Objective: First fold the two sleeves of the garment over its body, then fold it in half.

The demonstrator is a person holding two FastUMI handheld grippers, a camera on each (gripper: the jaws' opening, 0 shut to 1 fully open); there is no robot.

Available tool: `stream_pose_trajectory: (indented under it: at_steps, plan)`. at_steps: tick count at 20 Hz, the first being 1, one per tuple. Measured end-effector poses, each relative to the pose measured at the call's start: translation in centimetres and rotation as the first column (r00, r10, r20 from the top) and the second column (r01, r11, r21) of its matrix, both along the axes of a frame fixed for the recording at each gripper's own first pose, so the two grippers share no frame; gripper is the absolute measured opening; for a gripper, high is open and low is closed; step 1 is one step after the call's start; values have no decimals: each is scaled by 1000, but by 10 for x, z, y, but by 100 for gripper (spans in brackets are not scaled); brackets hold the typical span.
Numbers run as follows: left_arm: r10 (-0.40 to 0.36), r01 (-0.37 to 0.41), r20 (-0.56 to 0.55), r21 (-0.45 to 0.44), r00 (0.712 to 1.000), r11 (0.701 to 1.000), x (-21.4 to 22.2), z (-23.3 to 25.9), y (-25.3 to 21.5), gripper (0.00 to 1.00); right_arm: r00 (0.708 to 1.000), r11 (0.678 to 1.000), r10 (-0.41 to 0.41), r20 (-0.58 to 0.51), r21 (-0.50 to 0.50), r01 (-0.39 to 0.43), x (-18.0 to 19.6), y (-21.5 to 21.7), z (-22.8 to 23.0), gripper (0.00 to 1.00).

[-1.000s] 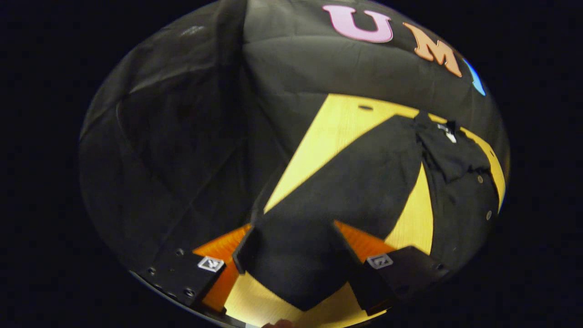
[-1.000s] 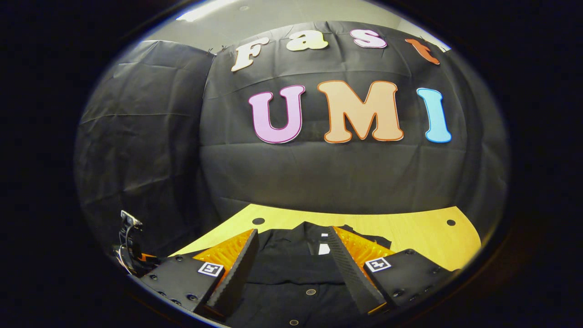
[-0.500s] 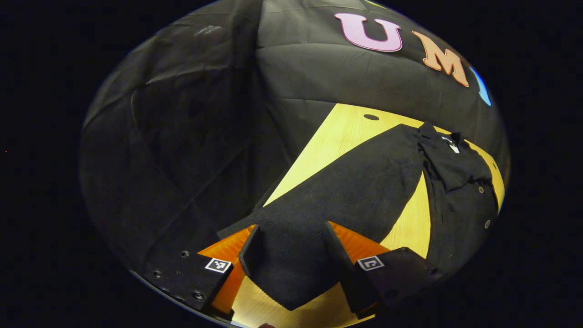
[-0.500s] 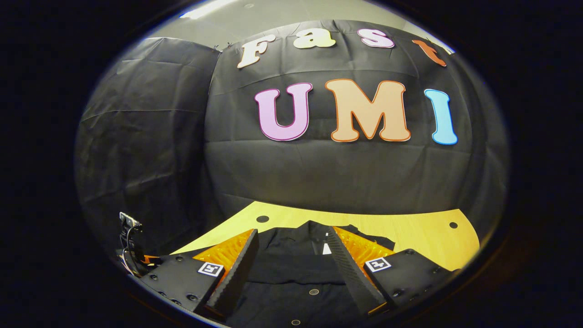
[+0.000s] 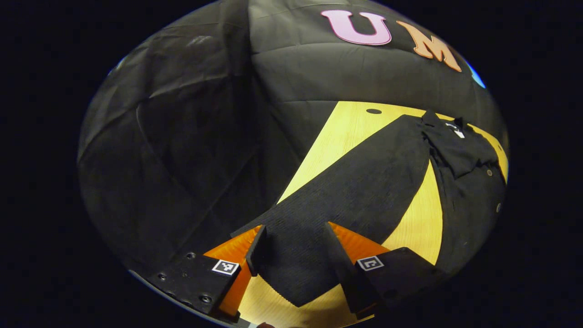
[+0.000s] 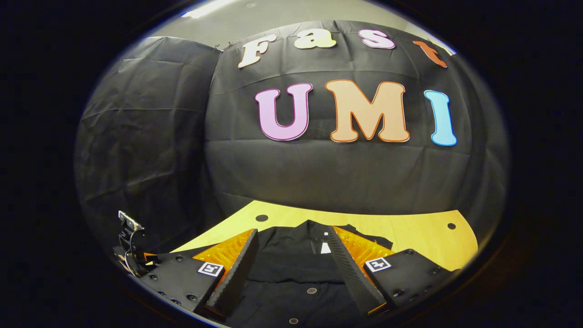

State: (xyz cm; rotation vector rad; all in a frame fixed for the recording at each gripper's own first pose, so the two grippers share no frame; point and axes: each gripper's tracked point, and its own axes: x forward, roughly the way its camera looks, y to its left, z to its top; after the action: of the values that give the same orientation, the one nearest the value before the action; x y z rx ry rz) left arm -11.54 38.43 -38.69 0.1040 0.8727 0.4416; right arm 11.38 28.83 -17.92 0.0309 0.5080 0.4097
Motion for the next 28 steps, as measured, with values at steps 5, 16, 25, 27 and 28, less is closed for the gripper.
stream_pose_trajectory:
  at_steps: [5, 16, 25, 27, 28]
  plan:
    - [66, -51, 91, -163, 994, 985, 9, -2, -21, 22, 1000, 1000, 13, 1, -1, -13, -3, -1, 0, 92]
    - [45, -22, 94, -233, 995, 972, 22, 32, -34, 0, 1000, 1000, 17, 1, 12, -17, 2, -17, 6, 93]
    - [-69, 127, 250, -225, 966, 966, 102, 115, -87, 0, 999, 1000, 10, 40, 2, -10, 1, -51, 18, 93]
    - [-110, 178, 287, -221, 952, 959, 120, 131, -106, 0, 999, 1000, -5, 46, 2, 5, -1, -64, 19, 97]
    - [-131, 201, 300, -214, 945, 956, 130, 138, -116, 0, 999, 1000, -13, 48, 5, 13, -4, -71, 20, 97]
